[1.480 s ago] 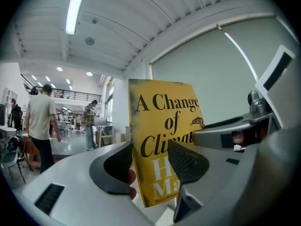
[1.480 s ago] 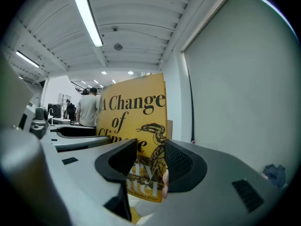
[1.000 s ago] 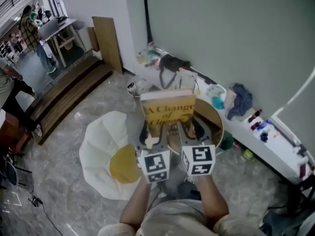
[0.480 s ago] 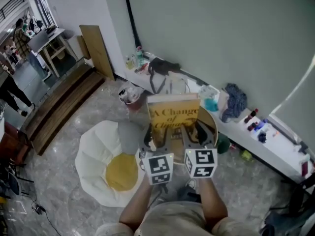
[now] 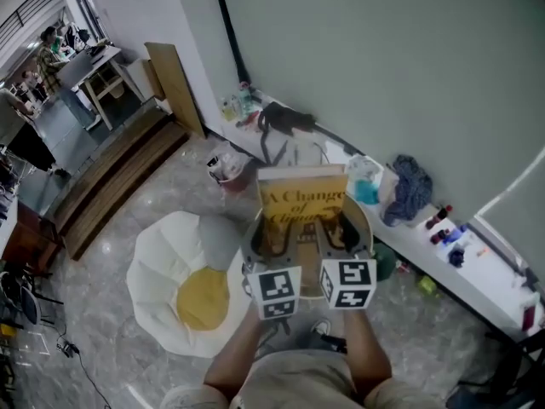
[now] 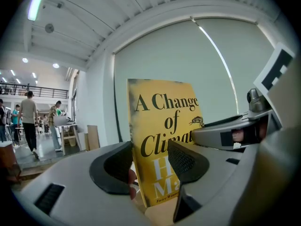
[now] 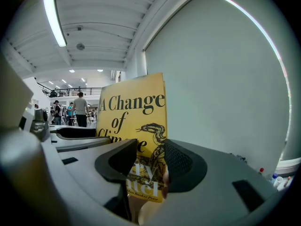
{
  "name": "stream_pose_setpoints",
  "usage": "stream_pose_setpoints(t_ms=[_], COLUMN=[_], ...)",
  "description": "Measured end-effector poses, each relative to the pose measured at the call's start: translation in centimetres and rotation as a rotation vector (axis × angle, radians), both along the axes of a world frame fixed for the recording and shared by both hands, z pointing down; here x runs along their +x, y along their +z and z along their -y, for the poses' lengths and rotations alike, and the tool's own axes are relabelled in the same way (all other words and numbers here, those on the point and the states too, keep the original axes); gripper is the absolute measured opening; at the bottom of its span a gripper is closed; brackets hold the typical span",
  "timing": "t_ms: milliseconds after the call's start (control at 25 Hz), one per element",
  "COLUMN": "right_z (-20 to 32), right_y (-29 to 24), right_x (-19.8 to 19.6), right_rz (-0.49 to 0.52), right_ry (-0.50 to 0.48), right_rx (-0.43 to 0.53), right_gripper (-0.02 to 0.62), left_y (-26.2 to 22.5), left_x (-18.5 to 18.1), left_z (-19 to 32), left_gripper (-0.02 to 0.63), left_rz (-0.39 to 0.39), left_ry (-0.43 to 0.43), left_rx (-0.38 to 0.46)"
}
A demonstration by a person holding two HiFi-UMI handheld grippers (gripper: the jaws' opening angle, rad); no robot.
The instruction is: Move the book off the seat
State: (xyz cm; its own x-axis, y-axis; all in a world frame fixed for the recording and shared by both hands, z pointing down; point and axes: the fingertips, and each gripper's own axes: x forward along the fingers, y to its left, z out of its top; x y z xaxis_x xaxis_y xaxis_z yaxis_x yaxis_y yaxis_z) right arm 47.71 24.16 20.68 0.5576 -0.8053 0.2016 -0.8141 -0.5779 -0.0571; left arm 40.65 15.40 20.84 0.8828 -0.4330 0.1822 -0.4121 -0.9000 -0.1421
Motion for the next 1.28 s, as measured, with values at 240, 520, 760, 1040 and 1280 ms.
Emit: stream_pose_setpoints(t_ms=[240,520,760,1040,1280], right_z=[-3.2,-4.1,-2.1,1.4,3.2], right_y=[2.8,7.4,11.4,16.8,21.5], right_x=[4.7,7.8,9.5,10.9,11.6], right_rz=[0.037,0.120,0.159,0.220,0.273], right_ry=[0.009,0.061,0.103,0.148,0.178], right_rx=[-0.034,-0.081,-0.155,-0.238,-0.296], right_gripper=[0.189,0.189,0.189,0.189,0.189], left_y=[2.8,7.2,11.6,17.4,22.4], left_x=[4.7,8.3,10.5,12.3,13.5], left_z=[-3.0,-3.6,-1.4,2.3,4.3], left_gripper=[0.245,0.245,0.245,0.245,0.245], left_rz=[0.059,0.141,0.181,0.245,0.310], left_ry=[0.018,0.065,0.110,0.152,0.197], left_rx=[-0.015,-0.062,-0.131,-0.212,-0.267])
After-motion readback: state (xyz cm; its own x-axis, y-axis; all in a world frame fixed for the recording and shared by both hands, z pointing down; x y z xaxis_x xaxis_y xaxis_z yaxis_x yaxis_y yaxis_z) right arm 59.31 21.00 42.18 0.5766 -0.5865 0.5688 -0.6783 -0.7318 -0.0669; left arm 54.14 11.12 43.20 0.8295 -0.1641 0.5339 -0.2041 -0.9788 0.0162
